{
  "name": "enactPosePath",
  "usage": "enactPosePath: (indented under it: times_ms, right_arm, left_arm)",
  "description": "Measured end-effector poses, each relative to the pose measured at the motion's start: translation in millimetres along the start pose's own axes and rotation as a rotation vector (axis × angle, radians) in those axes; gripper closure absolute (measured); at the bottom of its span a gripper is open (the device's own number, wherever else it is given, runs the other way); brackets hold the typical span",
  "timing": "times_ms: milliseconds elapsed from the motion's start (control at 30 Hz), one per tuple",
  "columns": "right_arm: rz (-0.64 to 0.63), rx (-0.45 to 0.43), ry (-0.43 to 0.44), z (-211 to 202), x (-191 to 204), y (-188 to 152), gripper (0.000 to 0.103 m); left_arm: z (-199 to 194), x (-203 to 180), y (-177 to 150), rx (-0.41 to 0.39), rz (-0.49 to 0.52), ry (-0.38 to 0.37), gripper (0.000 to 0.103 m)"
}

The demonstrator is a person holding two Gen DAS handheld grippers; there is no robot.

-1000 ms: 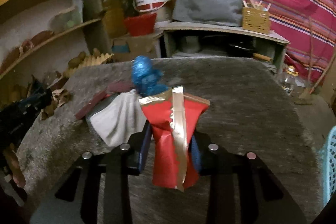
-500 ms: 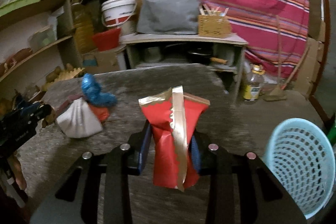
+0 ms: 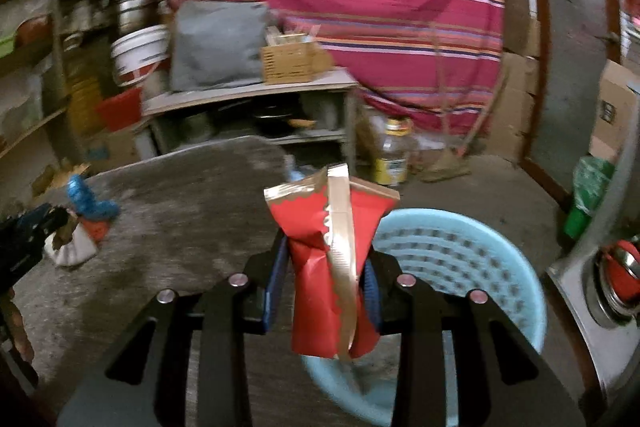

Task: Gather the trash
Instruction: 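Carry both items over the blue basket and open both grippers to drop them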

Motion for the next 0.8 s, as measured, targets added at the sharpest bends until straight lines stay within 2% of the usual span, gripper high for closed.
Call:
enactPosePath:
  times_ms: [133, 233, 467, 600, 800]
  right_arm:
    - [0.048, 0.0, -0.061, -5, -56, -1, 0.069]
    - [0.075, 0.006, -0.075, -5, -82, -5, 0.069]
    - [0.123, 0.017, -0.095, -2, -121, -15, 0.069]
    - [0.163, 0.016, -0.094, -1, -138, -20, 0.069]
    - [0.194, 0.022, -0.1, 4, -155, -24, 0.069]
  left_arm:
    - [3, -54, 8, -0.007, 0.03, -0.064, 0.064]
    - [7, -94, 13, -0.003, 0.038, -0.123, 0.064]
    - [15, -198, 16, 0.005, 0.118, -0.25, 0.064]
    - [22, -241, 14, 0.007, 0.158, -0.287, 0.064]
    - [38, -278, 11, 0.038, 0.164, -0.339, 0.062]
Point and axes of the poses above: each gripper's, at about its wrist camera, not at the fingertips, and z roughly the way its jaws point, x to its left, y to its top, the point moved 9 cm from there along z, roughly the way its jaws point, and after that the axes turned 2 degrees about x, right-handed, at the moved point
